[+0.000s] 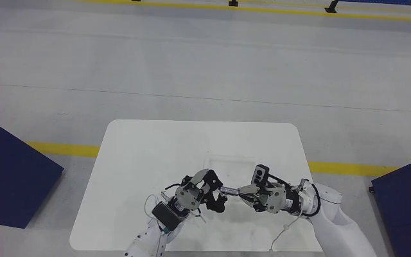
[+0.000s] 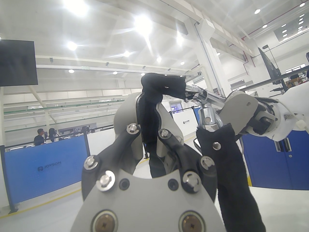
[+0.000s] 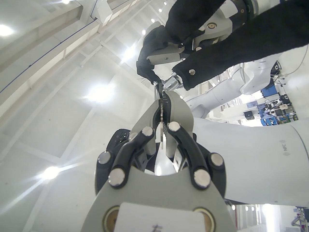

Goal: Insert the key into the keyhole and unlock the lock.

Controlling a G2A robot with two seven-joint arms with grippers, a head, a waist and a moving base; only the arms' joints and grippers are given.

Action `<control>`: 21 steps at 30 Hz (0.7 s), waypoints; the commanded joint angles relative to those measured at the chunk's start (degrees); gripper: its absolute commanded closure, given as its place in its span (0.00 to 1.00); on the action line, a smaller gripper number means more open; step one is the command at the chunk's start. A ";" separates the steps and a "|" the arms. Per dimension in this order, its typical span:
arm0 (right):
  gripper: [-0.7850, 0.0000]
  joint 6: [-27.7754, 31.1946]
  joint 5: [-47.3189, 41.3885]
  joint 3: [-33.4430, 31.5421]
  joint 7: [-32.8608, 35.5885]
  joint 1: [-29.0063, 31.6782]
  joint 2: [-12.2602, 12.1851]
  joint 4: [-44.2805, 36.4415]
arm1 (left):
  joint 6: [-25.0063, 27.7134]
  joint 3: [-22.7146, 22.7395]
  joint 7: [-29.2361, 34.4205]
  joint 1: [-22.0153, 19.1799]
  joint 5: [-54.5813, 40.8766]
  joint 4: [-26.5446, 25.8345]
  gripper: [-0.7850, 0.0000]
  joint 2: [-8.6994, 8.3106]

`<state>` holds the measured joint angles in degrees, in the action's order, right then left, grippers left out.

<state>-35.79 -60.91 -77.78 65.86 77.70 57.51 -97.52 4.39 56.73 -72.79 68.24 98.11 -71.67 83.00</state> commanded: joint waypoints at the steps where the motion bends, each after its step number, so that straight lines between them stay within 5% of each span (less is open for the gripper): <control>1: 1.00 -1.23 0.00 -0.04 -0.34 -0.04 -0.12 0.05 | -0.27 0.12 0.05 0.00 0.47 -0.10 1.00 -0.09; 21: 1.00 -7.41 -5.47 1.32 -4.77 -0.67 -1.55 -0.75 | -1.72 1.42 0.34 -0.05 1.91 -1.10 1.00 -0.88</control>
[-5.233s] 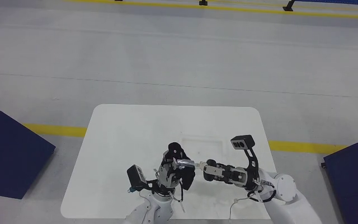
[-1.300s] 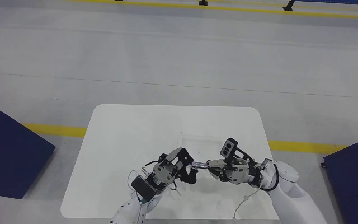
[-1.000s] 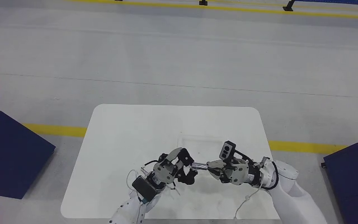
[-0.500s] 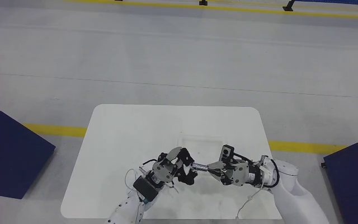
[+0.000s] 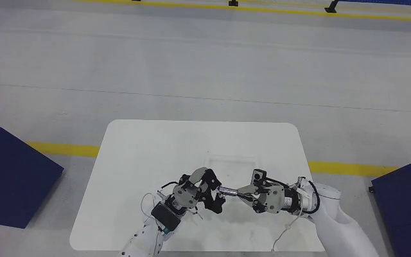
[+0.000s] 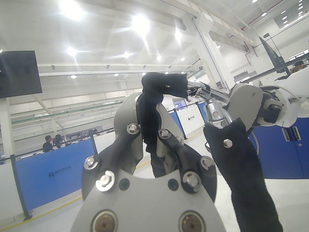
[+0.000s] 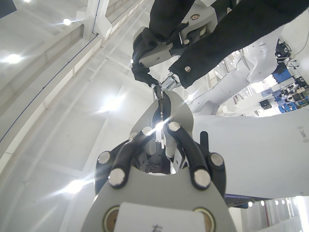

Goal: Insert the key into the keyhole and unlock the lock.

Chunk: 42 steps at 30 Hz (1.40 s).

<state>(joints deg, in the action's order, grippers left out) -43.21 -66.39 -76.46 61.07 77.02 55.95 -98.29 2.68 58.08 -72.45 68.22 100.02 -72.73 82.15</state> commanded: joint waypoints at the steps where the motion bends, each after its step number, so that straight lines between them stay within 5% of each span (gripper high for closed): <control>1: 1.00 0.01 0.00 -0.01 0.01 0.01 0.01 0.01 | 0.01 0.09 0.01 -0.06 0.06 -0.08 1.00 -0.06; 9: 1.00 0.29 -1.28 0.16 -2.66 0.68 0.14 -0.36 | -0.39 0.57 0.18 -0.22 0.85 -0.37 1.00 -0.38; 32: 1.00 -14.79 -17.24 -0.42 -14.79 1.10 -0.96 -1.97 | -1.61 0.94 1.20 0.23 2.33 -1.28 1.00 -1.09; 42: 1.00 -14.79 -24.99 3.23 -17.04 0.08 -3.22 -1.10 | -1.81 0.76 1.35 0.17 2.43 -1.26 1.00 -1.26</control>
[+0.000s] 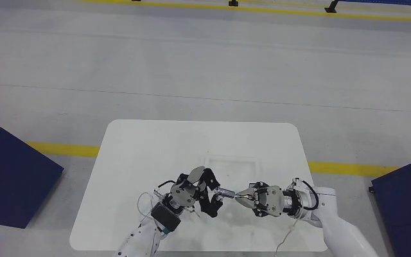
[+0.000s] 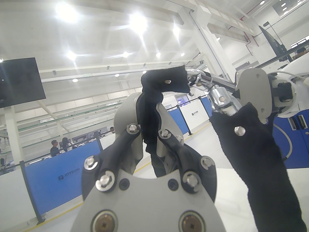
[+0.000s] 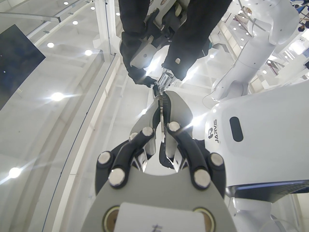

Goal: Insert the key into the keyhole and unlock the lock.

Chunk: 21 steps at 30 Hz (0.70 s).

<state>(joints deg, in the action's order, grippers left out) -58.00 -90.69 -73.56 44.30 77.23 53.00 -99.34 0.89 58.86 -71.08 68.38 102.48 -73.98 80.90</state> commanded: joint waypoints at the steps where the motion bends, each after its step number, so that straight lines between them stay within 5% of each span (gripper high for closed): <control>1: 1.00 0.00 -1.30 0.73 -0.67 -0.28 -0.58 -0.04 | -0.03 -0.04 -0.01 0.00 -0.05 -0.01 1.00 -0.03; 9: 1.00 0.00 -6.58 3.47 -4.25 -1.71 -3.24 -0.33 | -0.42 -0.13 -0.02 -0.06 0.05 -0.08 1.00 -0.15; 21: 1.00 0.36 -8.70 3.87 -5.50 -1.14 -3.15 -0.11 | -0.51 -0.33 -0.48 -0.11 -1.11 -0.11 1.00 -0.20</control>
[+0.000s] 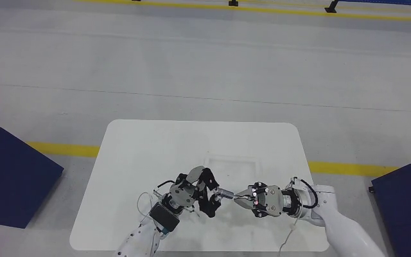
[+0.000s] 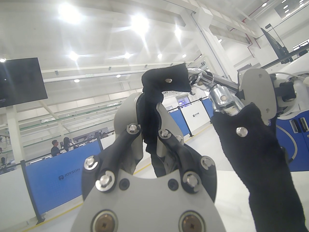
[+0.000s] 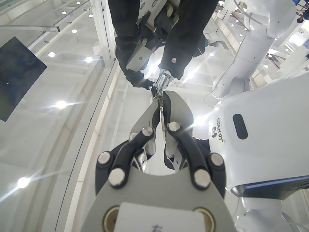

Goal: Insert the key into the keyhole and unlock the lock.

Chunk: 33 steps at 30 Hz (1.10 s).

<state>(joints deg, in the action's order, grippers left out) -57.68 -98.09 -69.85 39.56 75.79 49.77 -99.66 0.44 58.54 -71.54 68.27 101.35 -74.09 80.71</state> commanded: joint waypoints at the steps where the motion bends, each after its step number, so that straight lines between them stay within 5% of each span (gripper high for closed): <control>1: 1.00 -0.32 -2.30 0.22 -1.91 0.30 0.11 0.27 | -0.13 -0.01 -0.05 -0.02 0.03 -0.02 1.00 -0.02; 15: 1.00 -0.32 -19.88 0.93 -15.27 -0.74 -1.01 0.08 | -0.58 -0.24 0.19 -0.18 0.45 0.13 1.00 -0.17; 33: 1.00 -0.32 -21.39 -0.50 -19.19 -0.29 -2.21 -1.85 | -1.26 -0.43 0.62 -0.40 0.72 0.51 1.00 -0.33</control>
<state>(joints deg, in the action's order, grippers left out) -58.00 -119.20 -70.37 20.61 75.57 47.62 -101.51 -0.81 58.12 -70.94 67.85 102.16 -73.59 80.39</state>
